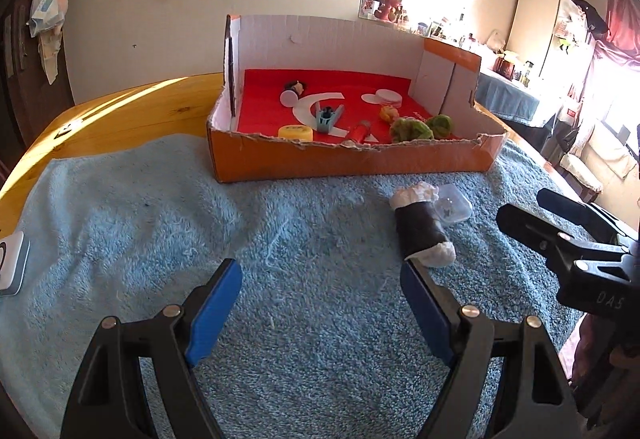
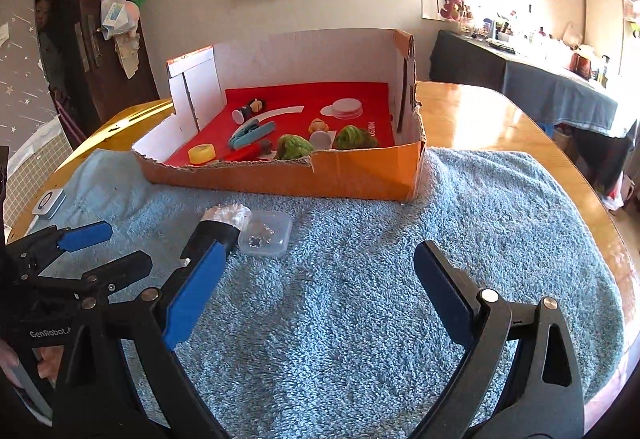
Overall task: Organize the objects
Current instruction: 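Move the left tool to the tissue-wrapped black tube while the right tool approaches the clear plastic box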
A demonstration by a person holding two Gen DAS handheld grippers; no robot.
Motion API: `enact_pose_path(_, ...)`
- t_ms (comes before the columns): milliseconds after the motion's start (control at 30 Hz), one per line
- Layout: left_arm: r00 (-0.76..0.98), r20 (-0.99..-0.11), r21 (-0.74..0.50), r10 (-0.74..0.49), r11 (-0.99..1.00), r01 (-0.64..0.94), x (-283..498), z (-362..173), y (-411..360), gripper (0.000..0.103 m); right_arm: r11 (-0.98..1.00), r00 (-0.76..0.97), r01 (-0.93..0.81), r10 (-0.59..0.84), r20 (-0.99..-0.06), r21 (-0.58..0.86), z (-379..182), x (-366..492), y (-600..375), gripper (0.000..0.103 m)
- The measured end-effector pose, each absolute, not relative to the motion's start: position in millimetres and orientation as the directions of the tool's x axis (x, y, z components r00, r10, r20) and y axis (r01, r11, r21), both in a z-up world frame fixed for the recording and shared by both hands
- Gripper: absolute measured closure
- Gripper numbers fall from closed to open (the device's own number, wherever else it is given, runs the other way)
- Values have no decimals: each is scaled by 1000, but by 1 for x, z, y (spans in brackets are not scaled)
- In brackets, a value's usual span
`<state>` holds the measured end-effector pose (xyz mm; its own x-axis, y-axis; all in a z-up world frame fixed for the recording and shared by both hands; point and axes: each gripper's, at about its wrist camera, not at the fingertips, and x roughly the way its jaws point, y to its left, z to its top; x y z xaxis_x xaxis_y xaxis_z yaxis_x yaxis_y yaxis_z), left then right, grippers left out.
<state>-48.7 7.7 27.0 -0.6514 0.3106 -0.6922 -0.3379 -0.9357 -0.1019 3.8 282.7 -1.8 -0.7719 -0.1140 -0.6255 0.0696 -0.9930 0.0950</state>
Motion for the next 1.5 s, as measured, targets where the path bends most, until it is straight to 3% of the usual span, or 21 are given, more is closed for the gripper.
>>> enact_pose_path(933,-523,-764,-83,377,-862,-501,-76,36,67,20,-991,-737,38,-116,-666,130,-7,-14,319,7)
enact_pose_path(1167,-558,-780,46,283,-864,-502,-83,29,74,20,-987,-728,41,-137,-672,157,-5,-19,330,7)
enact_pose_path(1500,-583,-770,94,259,-858,-505,-94,35,50,20,-973,-661,184,-229,-714,141,-12,-32,298,7)
